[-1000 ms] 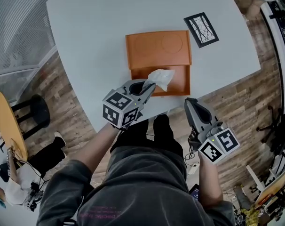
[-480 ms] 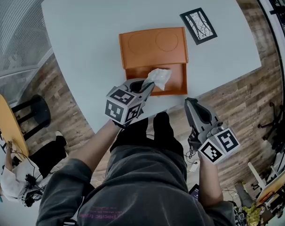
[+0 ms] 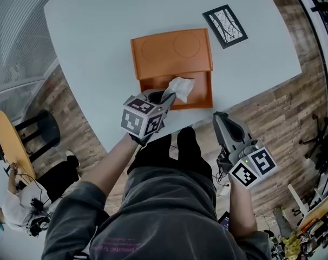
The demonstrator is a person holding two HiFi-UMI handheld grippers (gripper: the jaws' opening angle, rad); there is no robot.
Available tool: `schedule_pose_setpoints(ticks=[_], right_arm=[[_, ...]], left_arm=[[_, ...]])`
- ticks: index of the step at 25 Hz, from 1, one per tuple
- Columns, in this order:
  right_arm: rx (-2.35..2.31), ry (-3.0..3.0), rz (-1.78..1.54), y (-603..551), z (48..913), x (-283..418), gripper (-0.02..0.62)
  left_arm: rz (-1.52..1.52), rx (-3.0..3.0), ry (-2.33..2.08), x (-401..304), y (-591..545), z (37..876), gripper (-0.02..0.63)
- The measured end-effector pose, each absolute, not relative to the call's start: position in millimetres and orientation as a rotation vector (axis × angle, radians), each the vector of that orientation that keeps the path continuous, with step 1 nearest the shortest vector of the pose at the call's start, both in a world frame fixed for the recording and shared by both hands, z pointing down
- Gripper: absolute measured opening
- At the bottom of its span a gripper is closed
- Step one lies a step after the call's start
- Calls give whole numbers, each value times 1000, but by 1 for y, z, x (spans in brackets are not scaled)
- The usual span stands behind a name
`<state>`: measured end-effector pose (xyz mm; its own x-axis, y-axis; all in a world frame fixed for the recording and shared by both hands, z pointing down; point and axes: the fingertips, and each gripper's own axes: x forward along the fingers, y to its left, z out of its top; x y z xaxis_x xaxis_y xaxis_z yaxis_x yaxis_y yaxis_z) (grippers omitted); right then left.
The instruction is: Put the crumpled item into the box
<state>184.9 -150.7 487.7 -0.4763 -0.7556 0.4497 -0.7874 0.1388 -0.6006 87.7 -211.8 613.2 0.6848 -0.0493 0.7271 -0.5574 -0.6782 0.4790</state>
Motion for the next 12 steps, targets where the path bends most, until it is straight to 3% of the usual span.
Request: schedule_pose_setpoints(ticks=[12], right_arm=[[1577, -2350, 1308, -152, 494, 193, 5]], left_arm=[[941, 2106, -480, 90, -211, 623, 66]])
